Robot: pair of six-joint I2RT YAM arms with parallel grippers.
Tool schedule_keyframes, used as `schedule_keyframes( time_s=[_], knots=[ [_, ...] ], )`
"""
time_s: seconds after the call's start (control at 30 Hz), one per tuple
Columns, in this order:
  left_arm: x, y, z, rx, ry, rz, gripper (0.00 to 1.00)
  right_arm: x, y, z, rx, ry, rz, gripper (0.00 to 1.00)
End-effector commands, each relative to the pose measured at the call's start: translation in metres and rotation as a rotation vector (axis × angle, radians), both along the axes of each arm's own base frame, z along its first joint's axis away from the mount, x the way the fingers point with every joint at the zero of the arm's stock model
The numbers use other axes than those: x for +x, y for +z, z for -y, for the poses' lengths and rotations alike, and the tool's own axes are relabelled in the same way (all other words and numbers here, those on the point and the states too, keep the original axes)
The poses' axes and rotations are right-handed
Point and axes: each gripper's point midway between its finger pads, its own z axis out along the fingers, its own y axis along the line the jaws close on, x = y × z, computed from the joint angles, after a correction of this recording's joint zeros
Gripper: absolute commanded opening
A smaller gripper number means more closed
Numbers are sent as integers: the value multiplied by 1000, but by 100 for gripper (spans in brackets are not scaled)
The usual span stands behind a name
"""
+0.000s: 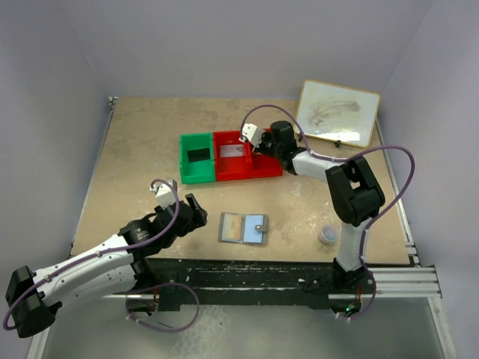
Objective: Take the credit cards out of the card holder
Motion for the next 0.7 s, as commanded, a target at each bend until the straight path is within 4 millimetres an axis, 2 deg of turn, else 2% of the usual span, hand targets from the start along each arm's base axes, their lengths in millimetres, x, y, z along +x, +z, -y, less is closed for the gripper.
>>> schedule_keyframes(
  time_s=[0.0,0.17,0.3,0.67],
  knots=[
    [9,22,7,-44,9,43,74,17,17,5,-50,-24,63,0],
    [9,23,8,-43,6,41,74,26,14,10,-78,-58,82,0],
    [9,23,8,-43,10,39,74,29,14,6,-86,-34,88,2],
    [9,21,8,-39,8,39,74,22,-17,5,-135,5,17,4]
  ],
)
